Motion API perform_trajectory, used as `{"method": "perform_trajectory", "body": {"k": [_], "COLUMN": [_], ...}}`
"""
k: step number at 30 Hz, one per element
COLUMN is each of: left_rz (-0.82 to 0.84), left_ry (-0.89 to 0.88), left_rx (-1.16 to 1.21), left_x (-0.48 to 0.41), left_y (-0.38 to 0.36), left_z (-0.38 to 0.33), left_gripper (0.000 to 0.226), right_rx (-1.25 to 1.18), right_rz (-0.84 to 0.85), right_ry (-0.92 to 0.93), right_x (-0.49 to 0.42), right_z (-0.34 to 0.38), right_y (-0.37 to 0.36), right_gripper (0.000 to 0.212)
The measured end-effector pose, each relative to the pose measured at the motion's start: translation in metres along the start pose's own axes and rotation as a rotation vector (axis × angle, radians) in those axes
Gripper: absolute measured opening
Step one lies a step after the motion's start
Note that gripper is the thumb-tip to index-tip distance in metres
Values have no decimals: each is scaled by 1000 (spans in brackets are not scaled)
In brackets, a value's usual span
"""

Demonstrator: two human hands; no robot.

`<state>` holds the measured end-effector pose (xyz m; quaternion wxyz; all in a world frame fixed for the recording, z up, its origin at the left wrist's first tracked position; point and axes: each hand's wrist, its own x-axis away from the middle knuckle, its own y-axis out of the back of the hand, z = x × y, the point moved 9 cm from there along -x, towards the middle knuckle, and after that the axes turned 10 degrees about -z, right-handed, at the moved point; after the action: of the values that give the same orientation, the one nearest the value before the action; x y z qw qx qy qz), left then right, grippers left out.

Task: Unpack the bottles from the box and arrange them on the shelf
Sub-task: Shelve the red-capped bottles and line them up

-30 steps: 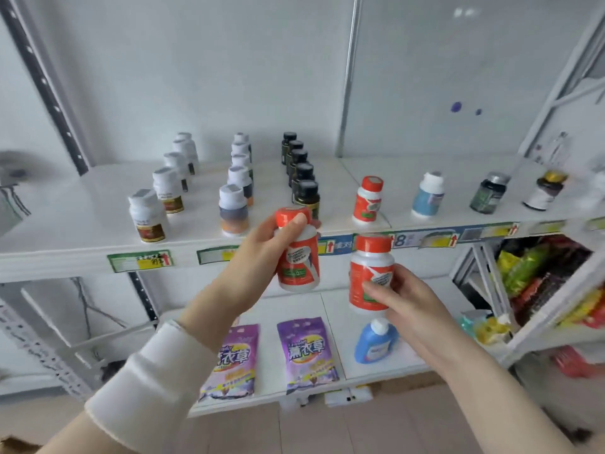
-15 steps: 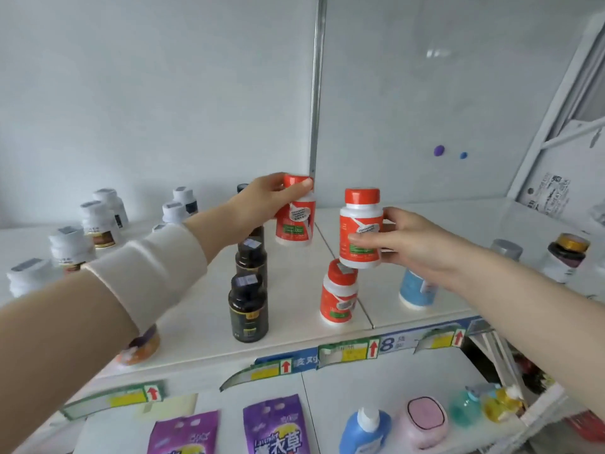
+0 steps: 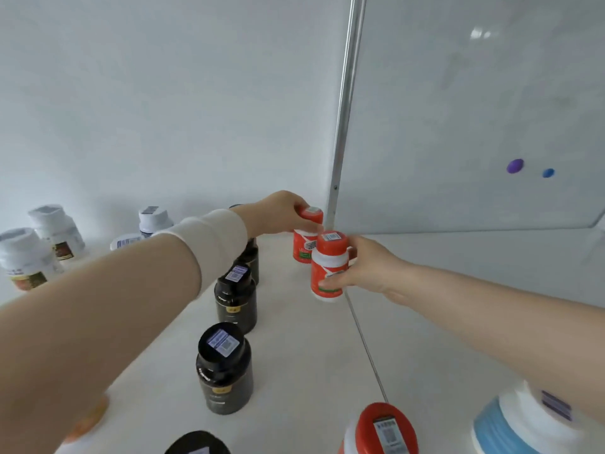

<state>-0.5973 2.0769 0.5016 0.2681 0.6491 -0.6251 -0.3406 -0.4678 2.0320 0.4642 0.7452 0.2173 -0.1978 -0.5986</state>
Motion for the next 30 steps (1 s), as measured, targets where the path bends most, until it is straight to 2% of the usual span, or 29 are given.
{"method": "perform_trajectory", "body": {"k": [2,6,12,22,25,30], "left_rz": [-3,23,28,67,-6,-83], "left_ry": [8,35,43,40,2,-86], "left_rx": [-44,-81,-60,-144,-298,-926], "left_x": [-10,-23,-31,-19,1,68], "left_y": [-3,-9,-13,-2,33,87], "left_z": [5,13,17,3,-12,-34], "left_gripper": [44,46,49,60,57,48], "right_rx": [51,80,145,177,334,636], "right_rz": [-19,-10,45,144,151,49], "right_ry": [17,26,56,-25,34,268], "right_x": [-14,-33,-45,-30,-14,17], "right_z": [-4,-9,-13,-6,16,76], "right_y": [-7,-21,-32,-17,7,29], "right_gripper": [74,78,77,79,79,78]}}
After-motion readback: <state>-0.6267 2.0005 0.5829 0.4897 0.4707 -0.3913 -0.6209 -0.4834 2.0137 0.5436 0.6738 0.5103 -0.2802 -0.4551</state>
